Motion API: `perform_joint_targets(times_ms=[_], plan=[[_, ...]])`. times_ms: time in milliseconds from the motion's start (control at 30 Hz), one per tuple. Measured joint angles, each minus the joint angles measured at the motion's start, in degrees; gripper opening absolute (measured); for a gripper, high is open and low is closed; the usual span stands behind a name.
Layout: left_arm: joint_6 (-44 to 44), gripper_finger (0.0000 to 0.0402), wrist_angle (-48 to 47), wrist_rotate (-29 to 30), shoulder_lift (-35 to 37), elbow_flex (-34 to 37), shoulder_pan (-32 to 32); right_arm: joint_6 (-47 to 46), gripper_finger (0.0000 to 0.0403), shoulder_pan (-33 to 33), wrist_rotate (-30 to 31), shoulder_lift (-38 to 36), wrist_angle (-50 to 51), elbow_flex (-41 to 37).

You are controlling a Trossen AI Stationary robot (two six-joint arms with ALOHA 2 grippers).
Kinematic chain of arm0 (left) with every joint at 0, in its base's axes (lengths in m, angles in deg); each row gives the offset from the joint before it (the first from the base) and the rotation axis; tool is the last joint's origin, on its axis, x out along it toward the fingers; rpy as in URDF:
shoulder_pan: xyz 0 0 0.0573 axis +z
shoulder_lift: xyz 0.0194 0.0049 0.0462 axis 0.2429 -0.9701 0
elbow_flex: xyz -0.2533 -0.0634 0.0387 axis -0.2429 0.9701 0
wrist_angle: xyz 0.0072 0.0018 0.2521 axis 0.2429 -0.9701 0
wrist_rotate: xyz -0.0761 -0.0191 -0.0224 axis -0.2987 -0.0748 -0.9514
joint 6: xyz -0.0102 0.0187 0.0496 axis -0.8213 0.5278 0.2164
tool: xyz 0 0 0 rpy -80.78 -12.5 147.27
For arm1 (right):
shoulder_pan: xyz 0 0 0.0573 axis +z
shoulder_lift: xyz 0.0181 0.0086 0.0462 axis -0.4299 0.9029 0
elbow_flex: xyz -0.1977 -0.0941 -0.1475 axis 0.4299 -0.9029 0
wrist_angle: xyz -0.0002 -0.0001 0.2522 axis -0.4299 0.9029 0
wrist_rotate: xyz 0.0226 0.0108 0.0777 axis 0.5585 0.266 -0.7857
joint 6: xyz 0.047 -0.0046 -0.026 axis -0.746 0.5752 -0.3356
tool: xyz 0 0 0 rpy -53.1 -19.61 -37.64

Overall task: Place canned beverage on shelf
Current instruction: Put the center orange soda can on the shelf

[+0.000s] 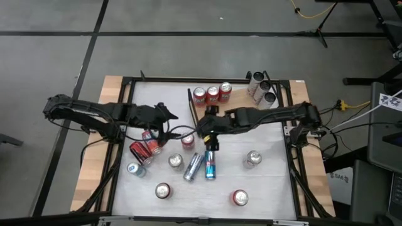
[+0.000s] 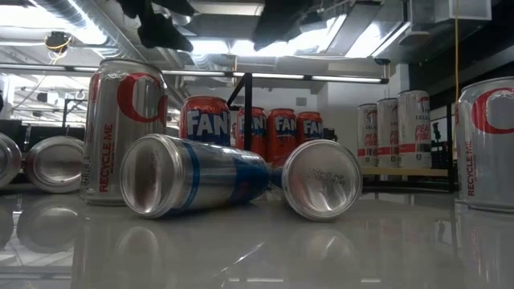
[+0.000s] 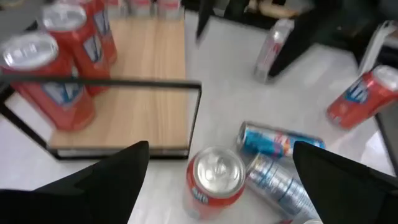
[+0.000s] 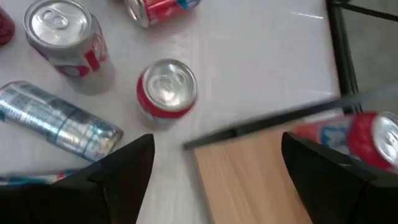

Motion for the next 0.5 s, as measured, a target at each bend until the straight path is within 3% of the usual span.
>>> perform_joint_targets(times_ms=[333, 500], plan=[[-7.2, 0.0389, 3.9, 12.6, -8.9, 0.0, -6.8, -0.5, 0.0341, 0.0, 0.1, -14.5, -10.6, -19.2], [-8.5, 0.0389, 3.4, 16.6, -11.2, 0.0, -10.2, -2.1, 0.0341, 0.0, 0.0, -18.8, -13.3, -24.2]])
